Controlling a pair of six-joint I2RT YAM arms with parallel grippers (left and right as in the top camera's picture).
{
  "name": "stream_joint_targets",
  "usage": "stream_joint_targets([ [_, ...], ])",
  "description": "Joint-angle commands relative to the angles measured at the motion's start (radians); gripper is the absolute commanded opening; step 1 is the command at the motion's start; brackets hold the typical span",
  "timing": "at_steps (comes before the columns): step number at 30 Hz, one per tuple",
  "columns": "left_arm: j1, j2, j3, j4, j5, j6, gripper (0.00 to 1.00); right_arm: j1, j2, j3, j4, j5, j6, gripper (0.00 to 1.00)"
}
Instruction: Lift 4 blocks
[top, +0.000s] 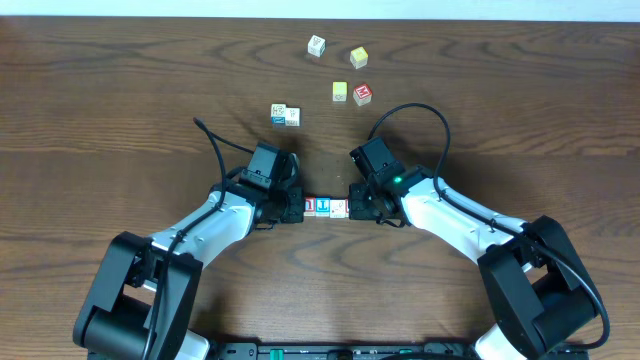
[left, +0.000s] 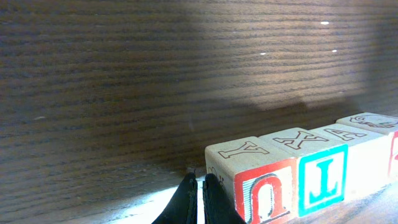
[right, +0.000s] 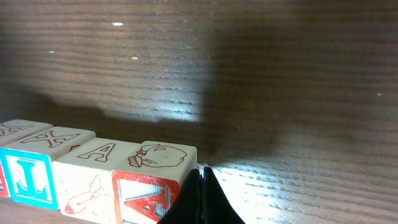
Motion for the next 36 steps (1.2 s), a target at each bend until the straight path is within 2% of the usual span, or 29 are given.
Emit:
stream_joint_targets([
  [1,-0.003,0.006,0.021,-0.002,0.003,0.009,0.07,-0.007,0.005,-0.005,0.018,-0.052,0.014,0.01],
  [16,-0.003,0.006,0.021,-0.002,0.004,0.009,0.07,-0.006,0.005,-0.005,0.024,-0.061,0.018,0.01],
  [36,-0.003,0.006,0.021,0.029,0.093,0.013,0.07,-0.006,0.005,-0.005,0.077,-0.137,0.013,0.01],
])
